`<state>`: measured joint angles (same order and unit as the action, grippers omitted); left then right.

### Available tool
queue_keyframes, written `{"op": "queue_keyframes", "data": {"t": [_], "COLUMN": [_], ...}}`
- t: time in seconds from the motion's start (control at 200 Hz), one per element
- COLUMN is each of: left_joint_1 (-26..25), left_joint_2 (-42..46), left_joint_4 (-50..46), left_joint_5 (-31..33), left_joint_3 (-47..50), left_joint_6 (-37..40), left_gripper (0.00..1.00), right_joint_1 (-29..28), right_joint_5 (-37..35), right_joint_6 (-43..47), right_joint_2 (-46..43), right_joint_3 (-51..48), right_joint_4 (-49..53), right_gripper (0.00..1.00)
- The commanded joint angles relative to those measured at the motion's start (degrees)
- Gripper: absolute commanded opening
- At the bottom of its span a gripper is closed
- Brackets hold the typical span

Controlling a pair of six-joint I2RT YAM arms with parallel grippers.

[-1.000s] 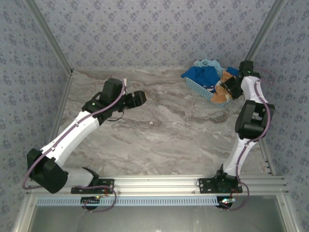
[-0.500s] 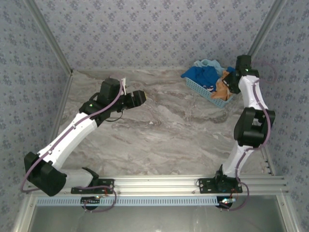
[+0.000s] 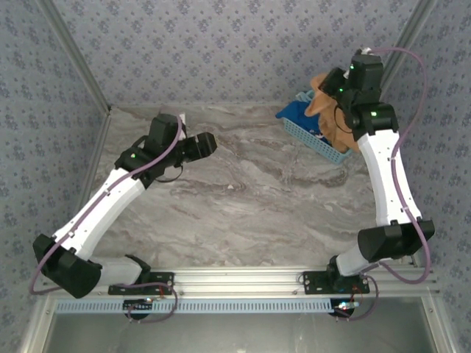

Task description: Fold and stack the t-shirts

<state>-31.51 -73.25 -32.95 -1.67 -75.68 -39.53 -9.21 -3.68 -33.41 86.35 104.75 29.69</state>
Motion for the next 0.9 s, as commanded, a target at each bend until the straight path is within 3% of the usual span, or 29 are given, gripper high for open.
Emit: {"op": "queue_keyframes", "data": {"t": [0.0,0.205,0.395,0.575,0.6,0.645,0.714,0.799,0.894], "left_joint_1": [0.5,0.7,0.7,0.7,0.7,0.7,0.6,-0.2,-3.1], "left_joint_2": [1.6,5.9,9.6,12.7,13.0,13.4,13.7,13.1,10.7], "left_joint_4": [-4.9,-8.1,-10.7,-11.3,-11.5,-11.5,-11.5,-11.3,-10.3], "left_joint_5": [5.1,8.0,8.5,8.1,8.1,7.9,7.0,5.1,3.5], "left_joint_3": [-2.6,-1.6,2.2,8.2,9.1,10.6,12.4,14.2,15.2], "left_joint_6": [0.5,-0.1,-1.6,-3.4,-3.5,-3.7,-3.6,-2.6,-0.5], "left_gripper": [0.79,0.81,0.80,0.78,0.78,0.78,0.78,0.79,0.80], "right_joint_1": [-6.1,-21.2,-31.1,-33.8,-34.0,-34.5,-35.0,-34.0,-29.1], "right_joint_5": [-0.6,-7.9,-6.2,7.3,10.4,13.9,14.2,11.0,9.1], "right_joint_6": [1.8,3.5,0.2,-2.2,-2.1,-1.9,-0.4,-0.1,-1.5], "right_joint_2": [-1.9,-3.7,-2.8,6.7,8.6,11.9,13.7,10.9,6.6], "right_joint_3": [2.0,-5.3,-14.9,-17.6,-17.3,-16.0,-15.2,-18.4,-24.7], "right_joint_4": [-4.4,-3.8,-6.4,-5.7,-5.7,-4.3,-2.1,-1.4,-0.4], "right_gripper": [0.00,0.00,0.00,0.00,0.10,0.37,0.59,0.69,0.67]}}
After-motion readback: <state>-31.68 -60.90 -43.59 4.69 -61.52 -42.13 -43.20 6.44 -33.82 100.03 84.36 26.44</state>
